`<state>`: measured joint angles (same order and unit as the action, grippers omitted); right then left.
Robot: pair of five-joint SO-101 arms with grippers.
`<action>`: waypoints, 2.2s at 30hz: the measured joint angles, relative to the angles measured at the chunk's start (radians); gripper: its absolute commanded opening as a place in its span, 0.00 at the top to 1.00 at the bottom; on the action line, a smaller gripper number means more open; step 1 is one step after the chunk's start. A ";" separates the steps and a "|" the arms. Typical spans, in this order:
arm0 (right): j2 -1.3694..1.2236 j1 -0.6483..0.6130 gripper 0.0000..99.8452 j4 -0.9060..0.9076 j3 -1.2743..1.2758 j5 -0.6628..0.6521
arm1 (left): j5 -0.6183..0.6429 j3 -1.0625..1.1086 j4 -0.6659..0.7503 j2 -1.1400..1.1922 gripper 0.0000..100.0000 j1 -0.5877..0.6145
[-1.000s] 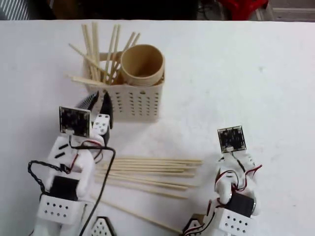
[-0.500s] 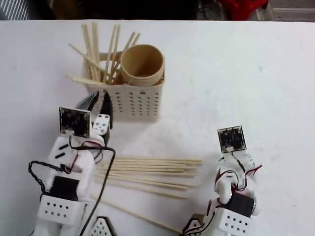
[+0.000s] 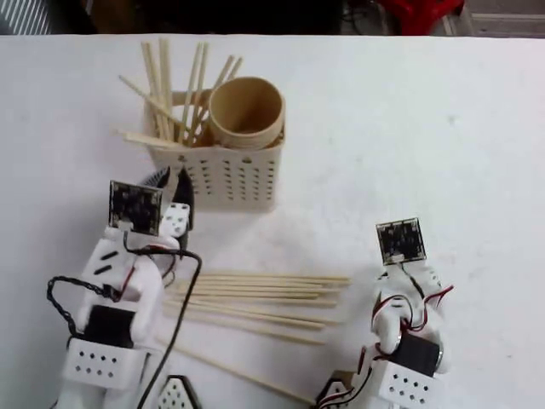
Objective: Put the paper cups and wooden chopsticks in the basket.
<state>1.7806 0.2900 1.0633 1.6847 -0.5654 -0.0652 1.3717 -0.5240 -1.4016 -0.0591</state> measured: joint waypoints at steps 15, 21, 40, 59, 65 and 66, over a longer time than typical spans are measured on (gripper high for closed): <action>0.000 0.000 0.98 0.000 0.000 0.000 | -0.137 -0.390 -0.377 0.446 0.84 -0.242; 0.000 0.000 0.98 0.000 0.000 0.000 | -0.358 -0.574 -0.664 0.638 0.84 -0.462; 0.000 0.000 0.98 0.000 0.000 0.000 | -0.598 -0.597 -0.450 1.212 0.86 -0.539; 0.000 0.000 0.98 0.000 0.000 0.000 | -0.598 -0.597 -0.374 1.229 0.86 -0.520; 0.000 0.000 0.98 0.000 0.000 0.000 | -0.598 -0.623 -0.362 1.326 0.87 -0.519; 0.000 0.000 0.98 0.000 0.000 0.000 | -0.598 -0.641 -0.362 1.347 0.87 -0.517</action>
<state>1.7806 0.2900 1.0633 1.6847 -0.5654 -0.6636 0.7304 -0.8861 -0.0545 -0.5762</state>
